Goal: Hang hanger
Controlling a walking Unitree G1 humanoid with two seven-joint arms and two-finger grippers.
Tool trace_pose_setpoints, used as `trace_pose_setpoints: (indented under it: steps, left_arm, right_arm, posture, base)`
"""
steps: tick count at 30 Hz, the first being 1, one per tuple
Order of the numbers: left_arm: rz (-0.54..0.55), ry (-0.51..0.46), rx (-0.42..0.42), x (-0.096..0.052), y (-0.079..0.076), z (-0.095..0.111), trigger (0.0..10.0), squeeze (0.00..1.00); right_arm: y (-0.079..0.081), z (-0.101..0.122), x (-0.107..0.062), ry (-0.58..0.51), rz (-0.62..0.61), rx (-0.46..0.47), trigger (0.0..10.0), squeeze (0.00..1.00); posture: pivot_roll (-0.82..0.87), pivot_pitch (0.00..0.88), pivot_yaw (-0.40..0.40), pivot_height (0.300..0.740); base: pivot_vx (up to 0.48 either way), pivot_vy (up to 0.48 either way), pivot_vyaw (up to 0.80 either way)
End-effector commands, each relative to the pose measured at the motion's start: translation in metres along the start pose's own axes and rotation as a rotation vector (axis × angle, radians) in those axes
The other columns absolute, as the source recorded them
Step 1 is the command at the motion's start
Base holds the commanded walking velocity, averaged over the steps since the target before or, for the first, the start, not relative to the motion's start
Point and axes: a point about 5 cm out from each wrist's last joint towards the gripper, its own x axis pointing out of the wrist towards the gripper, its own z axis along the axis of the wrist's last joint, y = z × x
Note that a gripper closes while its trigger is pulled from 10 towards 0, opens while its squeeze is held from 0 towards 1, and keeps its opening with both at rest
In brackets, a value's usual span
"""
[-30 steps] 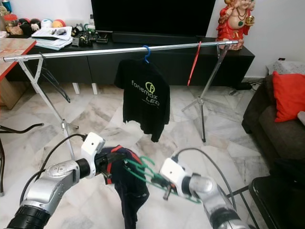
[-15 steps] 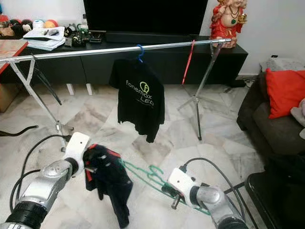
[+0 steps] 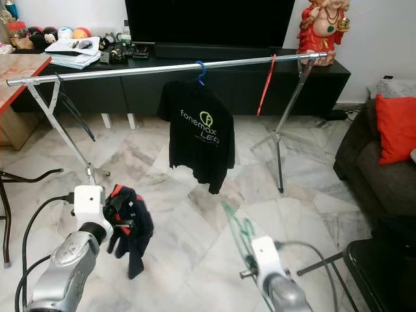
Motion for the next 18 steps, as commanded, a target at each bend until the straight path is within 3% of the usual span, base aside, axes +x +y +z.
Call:
trace_pose_setpoints:
  steps: [1,2,3,5,6,10,15,18]
  left_arm:
    - [-0.033,-0.075,-0.003,-0.003,-0.007,0.015,10.0,0.00]
    - [-0.046,-0.084,-0.008,-0.006,-0.009,0.018,10.0,0.00]
    - [-0.046,-0.084,-0.008,-0.006,-0.009,0.018,10.0,0.00]
    - [-0.062,-0.092,-0.010,-0.010,-0.011,0.023,10.0,0.00]
    - [-0.065,-0.092,-0.013,-0.011,-0.011,0.024,10.0,0.00]
    - [-0.077,-0.118,-0.031,-0.018,-0.013,0.032,10.0,0.00]
    - [-0.077,-0.114,-0.035,-0.028,-0.012,0.035,10.0,0.00]
    - [-0.076,-0.075,-0.022,-0.033,-0.009,0.028,10.0,0.00]
  right_arm:
    - [-0.003,-0.025,-0.005,0.079,-0.094,0.115,10.0,0.00]
    - [-0.003,-0.041,-0.010,0.133,-0.145,0.165,10.0,0.00]
    - [-0.003,-0.041,-0.010,0.133,-0.145,0.165,10.0,0.00]
    - [-0.002,-0.069,-0.019,0.222,-0.234,0.254,10.0,0.00]
    - [-0.001,-0.072,-0.021,0.231,-0.243,0.262,10.0,0.00]
    - [0.004,-0.089,-0.028,0.261,-0.227,0.190,10.0,0.00]
    - [0.005,-0.106,-0.037,0.301,-0.243,0.203,10.0,0.00]
    - [0.007,-0.109,-0.038,0.315,-0.211,0.114,10.0,0.00]
  posture:
    - [0.03,0.026,-0.002,0.740]
    - [0.04,0.013,0.003,0.740]
    - [0.04,0.013,0.003,0.740]
    - [0.04,0.000,0.019,0.740]
    - [0.04,0.000,0.019,0.740]
    - [0.05,0.000,0.036,0.740]
    - [0.05,0.000,0.045,0.740]
    - [0.04,0.000,0.050,0.740]
  base:
    - [0.000,0.000,0.00]
    - [0.000,0.000,0.00]
    - [0.000,0.000,0.00]
    - [0.000,0.000,0.00]
    - [0.000,0.000,0.00]
    - [0.000,0.000,0.00]
    - [0.000,0.000,0.00]
    - [0.000,0.000,0.00]
